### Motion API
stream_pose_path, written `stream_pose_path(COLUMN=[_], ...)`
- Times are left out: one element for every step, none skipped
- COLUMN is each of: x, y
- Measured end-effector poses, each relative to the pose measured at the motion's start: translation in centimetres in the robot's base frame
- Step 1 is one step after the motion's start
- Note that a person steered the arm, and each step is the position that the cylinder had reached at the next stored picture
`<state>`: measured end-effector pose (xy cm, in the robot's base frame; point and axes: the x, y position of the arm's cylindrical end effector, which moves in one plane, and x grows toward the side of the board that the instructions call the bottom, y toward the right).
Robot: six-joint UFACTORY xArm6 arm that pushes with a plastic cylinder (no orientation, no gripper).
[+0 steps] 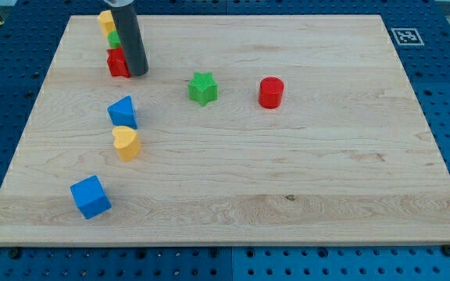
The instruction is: Push green circle to the line of blocks
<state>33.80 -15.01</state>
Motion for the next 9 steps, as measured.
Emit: stream_pose_path(x=[0.0,-0.1,-0.1,0.7,4.3,5.1,5.1,5.1,5.1], y=[1.2,4.8,9.8,14.8,15.8,15.6,14.6,12.4,10.6])
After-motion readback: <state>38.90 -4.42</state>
